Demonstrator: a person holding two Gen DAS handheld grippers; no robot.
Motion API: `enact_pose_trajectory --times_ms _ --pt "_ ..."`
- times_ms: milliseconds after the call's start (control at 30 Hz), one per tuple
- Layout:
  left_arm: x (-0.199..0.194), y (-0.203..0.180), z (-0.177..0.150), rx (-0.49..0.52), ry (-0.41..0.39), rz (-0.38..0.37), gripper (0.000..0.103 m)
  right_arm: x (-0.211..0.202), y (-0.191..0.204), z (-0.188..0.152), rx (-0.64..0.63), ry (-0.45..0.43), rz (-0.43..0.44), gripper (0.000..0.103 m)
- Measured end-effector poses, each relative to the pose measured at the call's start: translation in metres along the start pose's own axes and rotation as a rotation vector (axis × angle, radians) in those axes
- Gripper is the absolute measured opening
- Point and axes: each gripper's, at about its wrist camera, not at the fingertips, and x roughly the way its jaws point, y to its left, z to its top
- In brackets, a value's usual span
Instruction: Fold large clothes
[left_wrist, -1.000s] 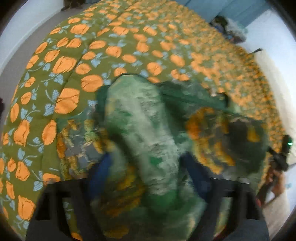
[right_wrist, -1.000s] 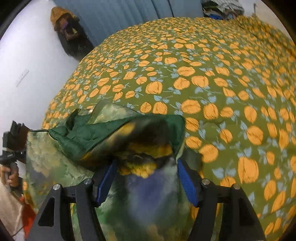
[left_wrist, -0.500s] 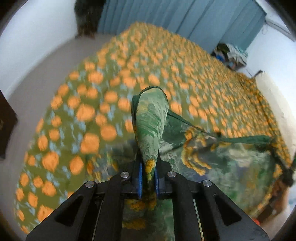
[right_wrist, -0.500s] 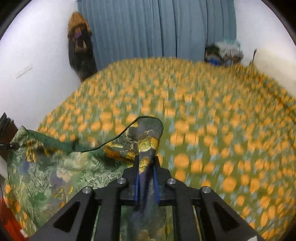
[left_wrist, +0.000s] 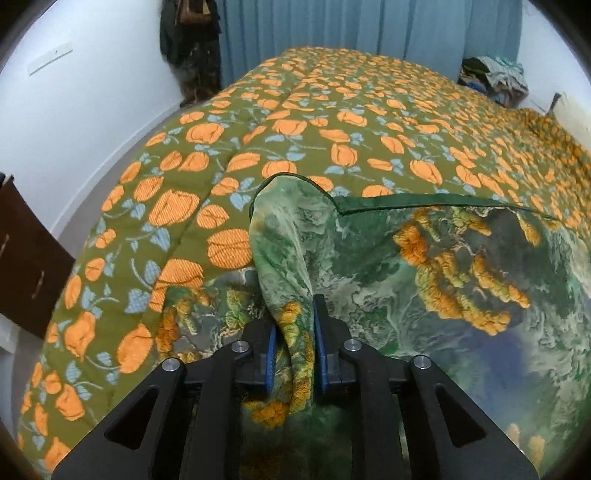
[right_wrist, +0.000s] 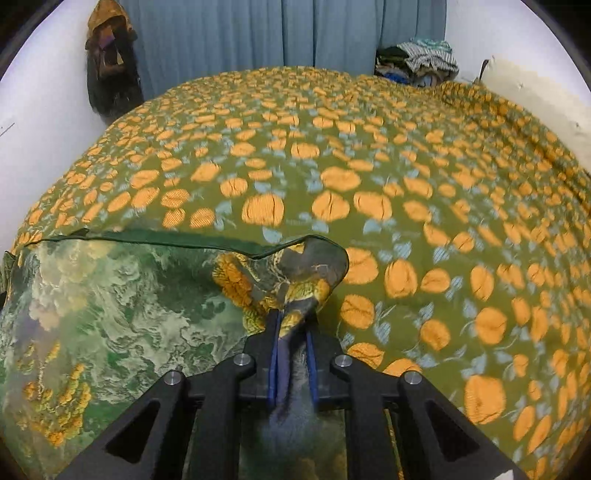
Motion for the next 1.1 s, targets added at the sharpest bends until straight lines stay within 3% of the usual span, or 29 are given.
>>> enact_pose_trajectory --times_ms 167,600,1100 --pt "0.004 0.005 -0.012 -0.046 -0.041 -0.047 0.022 0.015 -0.008 -0.014 0.065 -0.004 0.048 0.017" --pt "0.010 0.013 -0.019 -0.102 -0.073 -0.117 0.025 0.029 -0.013 -0.023 0.091 -0.033 0.071 0.019" --pt "0.012 0.015 -0.019 -0.111 -0.078 -0.128 0.025 0.029 -0.016 -0.024 0.100 -0.041 0.083 0.019"
